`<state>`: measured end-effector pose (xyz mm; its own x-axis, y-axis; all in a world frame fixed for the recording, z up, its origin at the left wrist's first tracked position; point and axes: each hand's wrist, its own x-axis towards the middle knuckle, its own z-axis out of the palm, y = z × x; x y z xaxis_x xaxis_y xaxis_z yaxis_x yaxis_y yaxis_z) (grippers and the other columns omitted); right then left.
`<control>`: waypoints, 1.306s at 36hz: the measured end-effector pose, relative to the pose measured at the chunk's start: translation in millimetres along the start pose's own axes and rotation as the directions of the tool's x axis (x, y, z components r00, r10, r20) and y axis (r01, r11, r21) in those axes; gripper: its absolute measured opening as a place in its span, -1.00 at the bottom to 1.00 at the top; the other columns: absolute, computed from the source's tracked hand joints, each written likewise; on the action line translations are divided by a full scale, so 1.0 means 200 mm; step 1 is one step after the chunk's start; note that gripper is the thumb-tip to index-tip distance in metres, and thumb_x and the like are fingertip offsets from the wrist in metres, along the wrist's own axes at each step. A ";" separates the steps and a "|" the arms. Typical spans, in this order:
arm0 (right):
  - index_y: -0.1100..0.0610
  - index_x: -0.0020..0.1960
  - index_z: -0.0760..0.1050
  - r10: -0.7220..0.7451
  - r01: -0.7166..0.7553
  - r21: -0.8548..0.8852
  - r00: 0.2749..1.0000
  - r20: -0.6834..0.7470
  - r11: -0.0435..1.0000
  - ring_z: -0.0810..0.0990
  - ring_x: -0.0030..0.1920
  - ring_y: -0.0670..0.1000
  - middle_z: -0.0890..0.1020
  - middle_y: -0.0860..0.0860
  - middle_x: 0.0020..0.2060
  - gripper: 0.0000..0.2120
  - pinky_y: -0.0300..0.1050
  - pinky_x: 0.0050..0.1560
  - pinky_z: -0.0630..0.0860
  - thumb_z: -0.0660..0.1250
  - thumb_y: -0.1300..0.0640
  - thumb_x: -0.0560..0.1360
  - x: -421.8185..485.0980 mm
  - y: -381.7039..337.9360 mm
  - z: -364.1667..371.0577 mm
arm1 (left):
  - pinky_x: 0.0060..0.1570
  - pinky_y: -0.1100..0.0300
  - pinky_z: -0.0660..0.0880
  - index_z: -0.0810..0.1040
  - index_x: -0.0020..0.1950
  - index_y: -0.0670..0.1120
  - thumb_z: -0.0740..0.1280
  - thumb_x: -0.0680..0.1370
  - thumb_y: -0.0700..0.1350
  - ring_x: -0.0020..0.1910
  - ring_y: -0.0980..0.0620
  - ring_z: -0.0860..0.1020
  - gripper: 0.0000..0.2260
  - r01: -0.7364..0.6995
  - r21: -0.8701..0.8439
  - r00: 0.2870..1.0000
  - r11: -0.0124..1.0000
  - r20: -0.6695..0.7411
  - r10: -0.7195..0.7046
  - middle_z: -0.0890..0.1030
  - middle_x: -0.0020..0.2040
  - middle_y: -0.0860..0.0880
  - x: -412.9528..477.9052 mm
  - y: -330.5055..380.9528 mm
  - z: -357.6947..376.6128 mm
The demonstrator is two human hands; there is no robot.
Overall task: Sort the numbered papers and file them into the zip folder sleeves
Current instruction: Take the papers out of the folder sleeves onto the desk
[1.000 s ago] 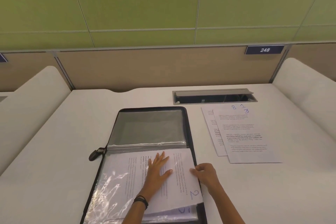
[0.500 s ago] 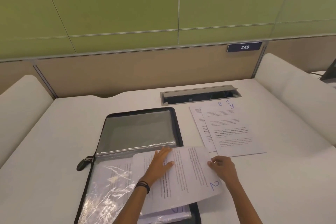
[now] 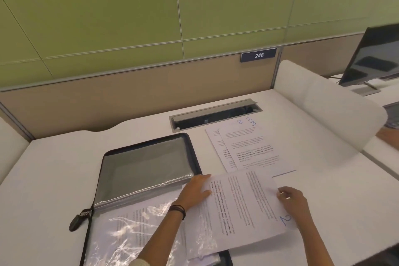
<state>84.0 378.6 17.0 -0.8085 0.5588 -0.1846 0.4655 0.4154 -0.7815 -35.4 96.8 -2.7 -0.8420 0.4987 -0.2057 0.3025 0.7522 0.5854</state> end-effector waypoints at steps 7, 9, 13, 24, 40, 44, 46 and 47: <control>0.13 -0.13 0.53 -0.042 0.048 0.055 0.994 -0.100 0.997 0.54 -0.17 0.13 0.58 0.08 -0.21 -0.87 -0.14 -0.17 0.36 0.29 0.32 0.50 -0.01 0.00 -0.07 | 0.25 0.17 0.34 0.28 0.45 0.00 0.38 0.51 0.02 0.29 0.05 0.38 -0.45 -0.065 -0.076 0.998 0.995 -0.027 0.063 0.39 0.27 -0.03 0.05 0.03 -0.02; 0.14 -0.12 0.53 -0.063 0.072 0.064 0.988 -0.141 0.995 0.53 -0.19 0.14 0.59 0.10 -0.20 -0.87 -0.16 -0.24 0.34 0.27 0.33 0.50 -0.02 -0.02 -0.09 | 0.21 0.18 0.38 0.32 0.42 0.01 0.40 0.49 0.03 0.25 0.07 0.40 -0.46 -0.079 -0.114 0.996 0.990 -0.040 0.075 0.40 0.23 -0.02 0.07 0.04 -0.03; 0.17 -0.08 0.55 -0.105 0.124 0.074 0.971 -0.214 0.990 0.54 -0.20 0.14 0.59 0.11 -0.20 -0.88 -0.33 -0.27 0.34 0.27 0.32 0.51 -0.03 -0.04 -0.14 | 0.16 0.22 0.41 0.46 0.28 -0.01 0.41 0.50 -0.04 0.13 0.10 0.47 -0.63 -0.120 -0.129 0.991 0.984 -0.075 0.111 0.49 0.13 -0.01 0.08 0.08 -0.06; 0.23 0.09 0.54 -0.248 0.323 0.062 0.824 -0.509 0.944 0.54 -0.02 0.09 0.59 0.14 0.02 -0.80 -0.58 -0.08 0.32 0.28 0.37 0.50 -0.05 -0.09 -0.13 | -0.17 0.39 0.45 0.58 -0.04 -0.07 0.29 0.58 -0.08 -0.21 0.29 0.54 -0.89 -0.209 -0.171 0.957 0.963 -0.237 0.165 0.61 -0.17 0.15 0.05 0.15 -0.15; 0.19 -0.25 0.56 -0.241 0.226 0.278 0.970 0.019 0.934 0.54 -0.45 -0.07 0.62 0.04 -0.43 -0.78 -0.27 -0.40 0.45 0.26 0.28 0.55 -0.11 -0.24 0.05 | -0.11 0.23 0.55 0.43 0.21 -0.08 0.21 0.60 -0.25 0.04 0.02 0.60 -0.80 -0.028 -0.791 0.903 0.611 -0.283 -0.325 0.60 0.11 -0.02 0.02 0.10 -0.06; 0.25 -0.11 0.60 0.002 -0.118 0.263 0.915 0.402 0.958 0.66 -0.32 0.08 0.69 0.14 -0.29 -0.58 -0.13 -0.38 0.55 0.19 -0.08 0.57 -0.17 -0.28 0.08 | -0.14 0.31 0.55 0.38 0.25 -0.08 0.21 0.60 -0.30 0.03 0.07 0.58 -0.74 -0.022 -0.848 0.898 0.529 -0.249 -0.363 0.59 0.08 0.01 0.01 0.12 -0.02; 0.22 -0.04 0.58 0.057 -0.200 0.256 0.877 0.476 0.946 0.68 -0.25 0.11 0.70 0.12 -0.23 -0.58 -0.09 -0.33 0.59 0.20 -0.13 0.55 -0.20 -0.30 0.12 | -0.14 0.32 0.55 0.36 0.26 -0.08 0.21 0.59 -0.31 0.02 0.12 0.57 -0.72 -0.024 -0.865 0.898 0.500 -0.239 -0.370 0.58 0.06 0.03 0.01 0.13 0.00; 0.18 -0.01 0.57 0.065 -0.227 0.286 0.873 0.483 0.931 0.69 -0.23 0.11 0.70 0.10 -0.21 -0.61 -0.08 -0.32 0.60 0.22 -0.14 0.54 -0.22 -0.30 0.15 | -0.13 0.31 0.55 0.35 0.27 -0.07 0.21 0.59 -0.32 0.01 0.14 0.57 -0.72 -0.020 -0.868 0.900 0.495 -0.232 -0.370 0.58 0.05 0.03 0.01 0.14 0.01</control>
<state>80.4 307.8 54.6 -0.8498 0.1687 -0.4994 0.5139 0.0543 -0.8561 -27.8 119.0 12.4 -0.9730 0.0704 -0.2198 -0.2212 -0.0115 0.9752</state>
